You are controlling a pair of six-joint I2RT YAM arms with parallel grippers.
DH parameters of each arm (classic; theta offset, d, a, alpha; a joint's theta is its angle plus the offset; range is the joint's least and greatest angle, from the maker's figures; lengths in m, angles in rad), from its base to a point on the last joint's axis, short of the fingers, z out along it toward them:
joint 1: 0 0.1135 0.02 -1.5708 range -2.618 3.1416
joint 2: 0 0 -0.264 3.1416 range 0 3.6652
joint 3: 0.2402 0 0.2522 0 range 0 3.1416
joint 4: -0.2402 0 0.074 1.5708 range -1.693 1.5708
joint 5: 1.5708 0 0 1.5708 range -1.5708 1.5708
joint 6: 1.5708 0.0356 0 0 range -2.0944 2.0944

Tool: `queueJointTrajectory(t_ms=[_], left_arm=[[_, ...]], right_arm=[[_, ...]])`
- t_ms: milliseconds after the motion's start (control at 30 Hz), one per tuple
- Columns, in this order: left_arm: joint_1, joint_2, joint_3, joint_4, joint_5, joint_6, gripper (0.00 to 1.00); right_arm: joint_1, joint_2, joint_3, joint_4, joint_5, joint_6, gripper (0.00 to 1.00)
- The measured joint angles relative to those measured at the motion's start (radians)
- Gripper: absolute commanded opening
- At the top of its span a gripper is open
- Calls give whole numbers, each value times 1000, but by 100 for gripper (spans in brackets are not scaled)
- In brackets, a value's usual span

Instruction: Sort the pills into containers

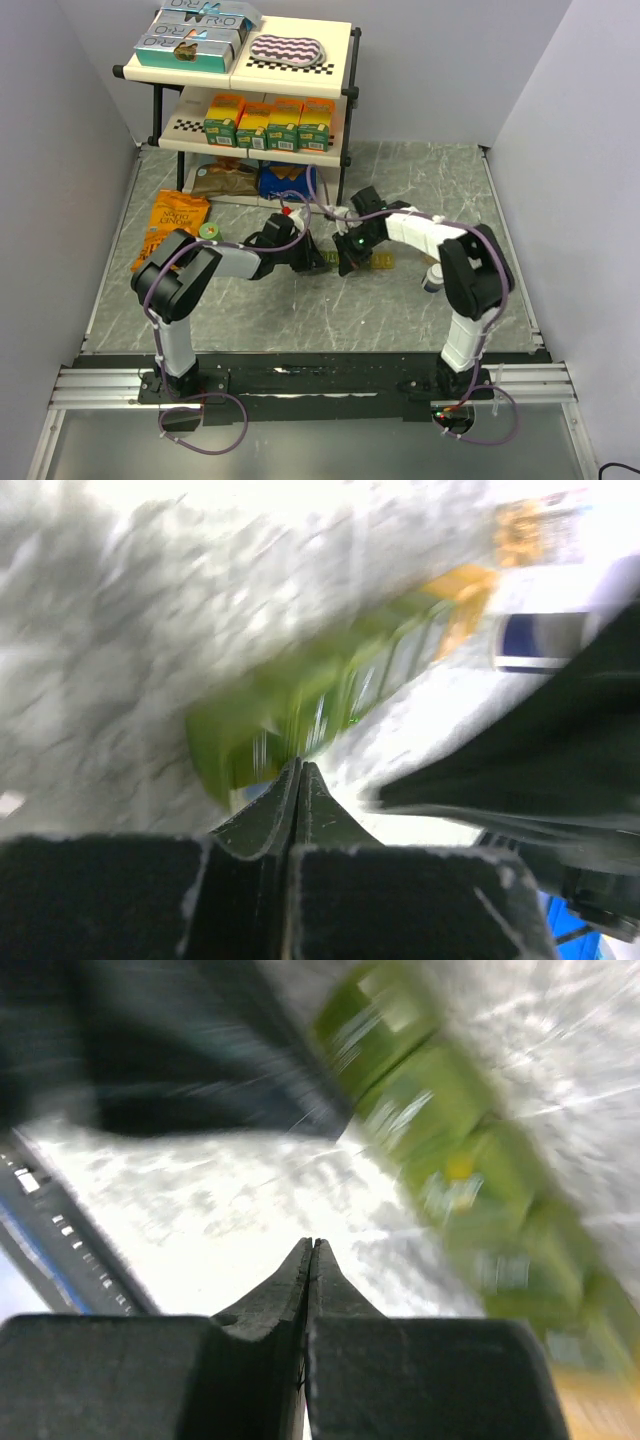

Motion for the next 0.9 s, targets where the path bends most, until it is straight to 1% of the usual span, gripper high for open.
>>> queueJointTrajectory(t_ms=[100,167,200,300,333,367,467,533,567,600,633,667,700,733,800,833,900], left_arm=[[-1,9,0,-50,-13,8,1],[0,12,-3,-77,-16,7,3],[0,10,-3,-83,-20,9,6],[0,-2,-3,-95,-26,15,10],[0,-9,-3,-101,-26,16,11],[0,-19,-3,-107,-26,17,11],[0,-84,-6,-122,-34,26,15],[0,-157,-29,-119,-51,41,18],[0,-213,-51,-119,-68,55,19],[0,-267,-70,-120,-80,70,47],[0,-331,-96,-122,-101,91,60],[0,-386,-117,-126,-120,115,72],[0,-482,-150,-130,-151,137,99],[0,-571,-177,-137,-180,161,99],[0,-740,-215,-151,-244,186,99],[0,-857,-237,-156,-293,195,99],[5,-1020,-248,-171,-356,218,99]], right_arm=[[-27,-92,7,-19,-55,-50,1],[-45,-153,14,-34,-85,-92,7],[-57,-193,18,-42,-103,-124,13],[-88,-277,19,-61,-148,-194,19],[-97,-297,19,-67,-159,-217,19],[-102,-312,21,-78,-169,-240,20],[-112,-327,23,-95,-171,-295,26],[-113,-339,16,-96,-165,-320,34],[-114,-355,10,-97,-160,-327,46],[-116,-372,5,-96,-156,-332,52],[-119,-404,-5,-92,-147,-336,61],[-124,-448,-19,-82,-137,-337,82],[-135,-508,-35,-69,-127,-341,95],[-148,-557,-42,-62,-118,-332,100],[-190,-674,-65,-9,-100,-327,100],[-230,-754,-80,36,-87,-309,100],[-301,-859,-83,85,-41,-237,100]])
